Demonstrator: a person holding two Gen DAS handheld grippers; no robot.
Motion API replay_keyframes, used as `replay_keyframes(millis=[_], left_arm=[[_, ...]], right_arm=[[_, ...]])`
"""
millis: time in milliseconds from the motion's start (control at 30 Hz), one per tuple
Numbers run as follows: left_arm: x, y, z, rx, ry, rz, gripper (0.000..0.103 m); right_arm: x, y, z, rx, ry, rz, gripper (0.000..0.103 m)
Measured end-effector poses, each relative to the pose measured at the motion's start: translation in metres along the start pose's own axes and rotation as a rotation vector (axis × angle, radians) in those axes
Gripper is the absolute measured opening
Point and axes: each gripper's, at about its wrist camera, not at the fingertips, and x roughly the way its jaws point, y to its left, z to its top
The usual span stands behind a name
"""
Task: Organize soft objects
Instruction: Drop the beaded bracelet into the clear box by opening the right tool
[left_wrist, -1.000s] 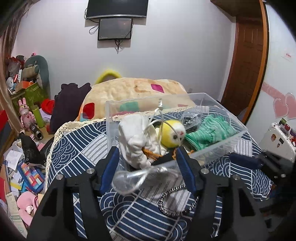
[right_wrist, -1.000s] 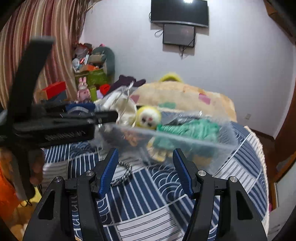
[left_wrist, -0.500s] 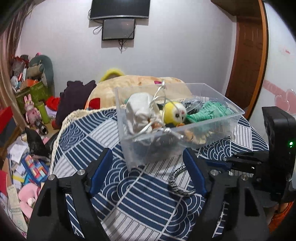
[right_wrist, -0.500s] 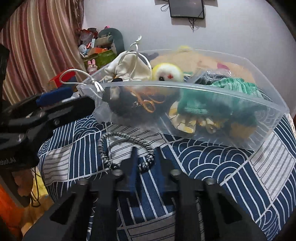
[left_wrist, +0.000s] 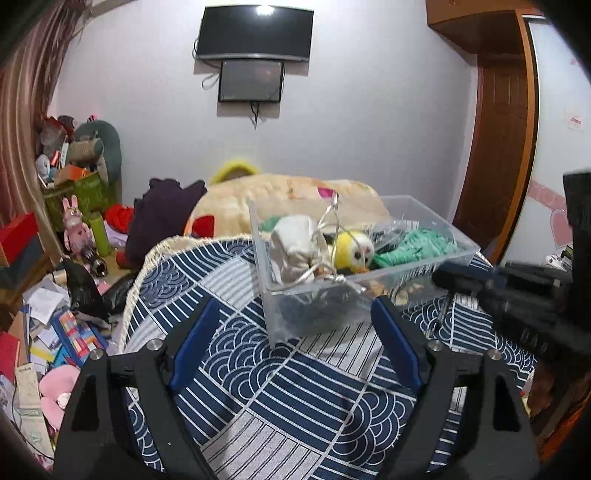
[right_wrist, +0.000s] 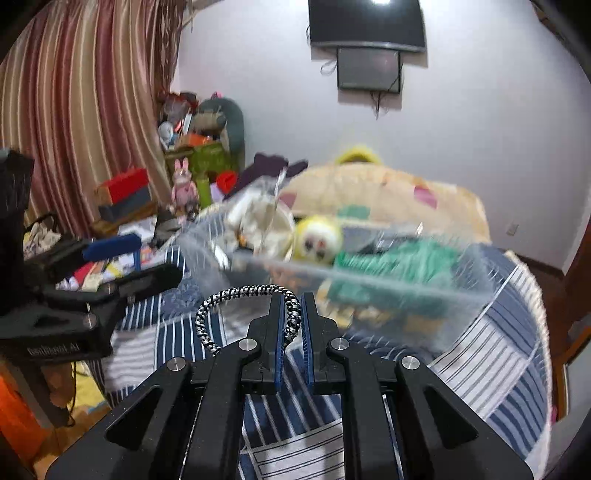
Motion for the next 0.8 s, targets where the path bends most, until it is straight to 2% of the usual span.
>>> replay_keyframes(millis=[167, 267, 467, 600, 633, 700, 733, 767, 800], left_arm=[[-0.007, -0.004, 0.003, 0.015, -0.025, 0.002, 0.089], [-0.009, -0.006, 0.003, 0.019, -0.037, 0.0, 0.091], [-0.013, -0.014, 0.002, 0.042, -0.054, -0.002, 0.093], [-0.016, -0.019, 0.001, 0.062, -0.07, -0.008, 0.093], [-0.017, -0.02, 0.001, 0.066, -0.072, -0.01, 0.093], [-0.019, -0.023, 0.001, 0.075, -0.08, -0.011, 0.093], [-0.021, -0.024, 0.002, 0.077, -0.085, -0.01, 0.093], [-0.022, -0.023, 0.002, 0.078, -0.089, -0.01, 0.093], [-0.024, -0.024, 0.003, 0.077, -0.097, -0.012, 0.093]], right_arm=[[-0.009, -0.015, 0.019, 0.039, -0.078, -0.058, 0.008], [-0.006, -0.027, 0.026, 0.068, -0.094, -0.096, 0.008], [0.014, -0.042, 0.03, 0.109, -0.054, -0.145, 0.008], [0.029, -0.042, 0.025, 0.097, 0.004, -0.166, 0.009], [0.03, -0.042, 0.024, 0.093, 0.013, -0.169, 0.011], [0.03, -0.041, 0.022, 0.077, 0.028, -0.164, 0.024], [0.028, -0.04, 0.02, 0.072, 0.026, -0.17, 0.037], [0.024, -0.039, 0.02, 0.068, 0.016, -0.176, 0.045], [0.02, -0.038, 0.02, 0.062, 0.0, -0.185, 0.046]])
